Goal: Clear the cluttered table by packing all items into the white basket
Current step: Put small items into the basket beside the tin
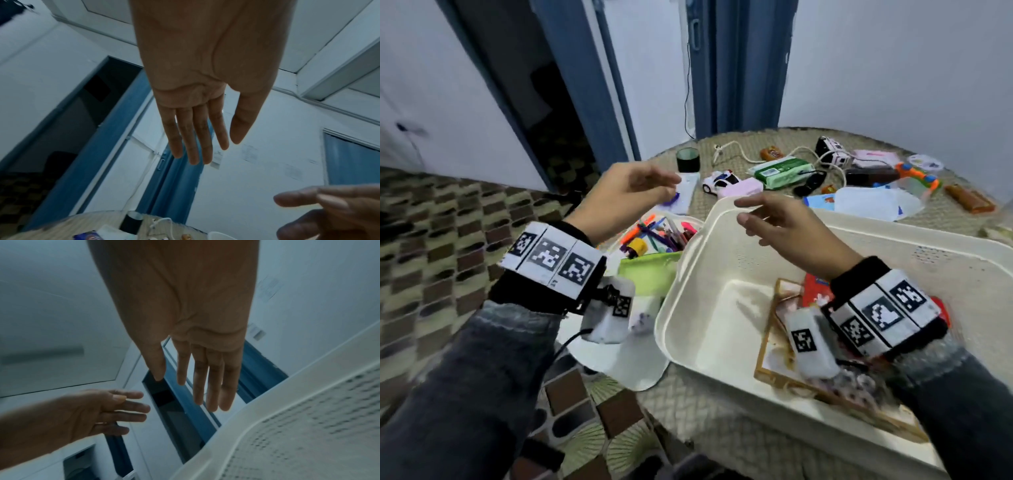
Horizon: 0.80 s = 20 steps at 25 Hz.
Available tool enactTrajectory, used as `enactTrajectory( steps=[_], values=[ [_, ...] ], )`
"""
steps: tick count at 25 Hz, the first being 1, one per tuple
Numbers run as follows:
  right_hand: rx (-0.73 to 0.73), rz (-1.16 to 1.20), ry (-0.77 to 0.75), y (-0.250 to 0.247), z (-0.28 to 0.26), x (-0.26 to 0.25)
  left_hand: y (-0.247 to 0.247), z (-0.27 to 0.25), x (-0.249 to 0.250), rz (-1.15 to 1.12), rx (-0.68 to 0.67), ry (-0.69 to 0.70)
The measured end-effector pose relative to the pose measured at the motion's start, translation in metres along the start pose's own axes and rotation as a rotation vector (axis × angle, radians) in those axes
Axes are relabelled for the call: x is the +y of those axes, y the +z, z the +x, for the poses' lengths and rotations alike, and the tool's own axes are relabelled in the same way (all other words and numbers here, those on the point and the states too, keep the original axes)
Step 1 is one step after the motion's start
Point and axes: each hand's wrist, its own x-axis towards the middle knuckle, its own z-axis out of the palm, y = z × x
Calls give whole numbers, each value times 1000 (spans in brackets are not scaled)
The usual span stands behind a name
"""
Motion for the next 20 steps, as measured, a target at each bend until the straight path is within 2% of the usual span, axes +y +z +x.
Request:
enactTrajectory(
  steps=[6, 12, 15, 20],
  values=[
    [14, -112, -91, 85, 7, -65, -82, -52, -57, -11, 146, -41],
    [75, -138, -16, 173, -2, -111, -127, -102, -122, -40, 66, -83],
    [32, -150, 45, 221, -15, -105, -138, -124, -163, -59, 20, -140],
    [-58, -133, 258, 271, -49, -59, -130, -154, -214, -139, -42, -245]
  ],
)
